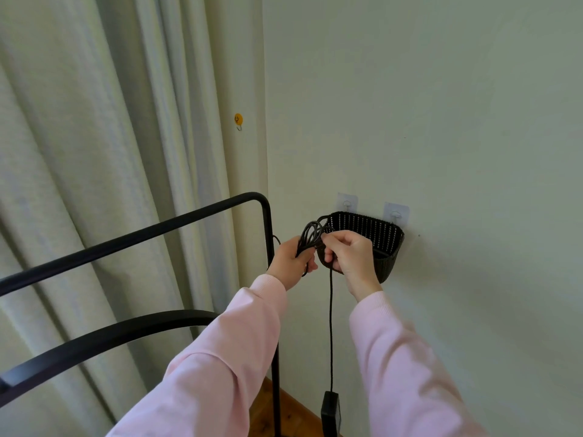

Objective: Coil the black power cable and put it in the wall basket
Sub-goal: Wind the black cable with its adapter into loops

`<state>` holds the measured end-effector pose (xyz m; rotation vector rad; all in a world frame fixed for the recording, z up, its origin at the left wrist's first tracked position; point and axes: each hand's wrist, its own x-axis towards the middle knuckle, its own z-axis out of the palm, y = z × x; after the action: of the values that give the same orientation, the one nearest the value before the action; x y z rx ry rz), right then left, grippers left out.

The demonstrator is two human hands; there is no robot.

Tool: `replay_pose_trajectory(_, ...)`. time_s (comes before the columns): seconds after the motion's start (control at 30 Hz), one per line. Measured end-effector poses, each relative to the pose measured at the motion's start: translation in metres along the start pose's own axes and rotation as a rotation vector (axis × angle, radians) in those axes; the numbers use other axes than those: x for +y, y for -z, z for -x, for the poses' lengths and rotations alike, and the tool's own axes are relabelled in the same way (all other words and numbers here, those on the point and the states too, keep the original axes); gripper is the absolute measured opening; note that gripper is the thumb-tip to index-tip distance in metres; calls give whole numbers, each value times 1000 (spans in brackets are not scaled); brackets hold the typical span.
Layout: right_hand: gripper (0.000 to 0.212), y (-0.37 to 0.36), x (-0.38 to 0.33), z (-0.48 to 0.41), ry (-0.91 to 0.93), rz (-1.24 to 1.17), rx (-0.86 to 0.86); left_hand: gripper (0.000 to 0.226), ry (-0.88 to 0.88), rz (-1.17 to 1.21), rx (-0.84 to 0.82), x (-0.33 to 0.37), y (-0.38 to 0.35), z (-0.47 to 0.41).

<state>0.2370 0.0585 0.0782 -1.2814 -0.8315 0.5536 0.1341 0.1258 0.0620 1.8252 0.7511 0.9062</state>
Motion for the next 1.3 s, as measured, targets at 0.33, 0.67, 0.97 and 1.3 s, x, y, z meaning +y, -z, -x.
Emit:
replay_pose_trajectory(0.33,7,12,20,0,-170,127,-119,24,9,133,102,6,-2,-6)
replay_pose_trajectory(0.67,27,16,30,-1,-129,-5,113,19,48,83,93,-7,0,-11)
replay_pose_trajectory(0.97,20,-6,-6,-6,-67,-263,121,17,13,89,2,4,-5,-8)
replay_pose_trajectory(1.3,32,-22,-10,-7,-123,-291,108,20,-1,198,-71,13,-3,-1)
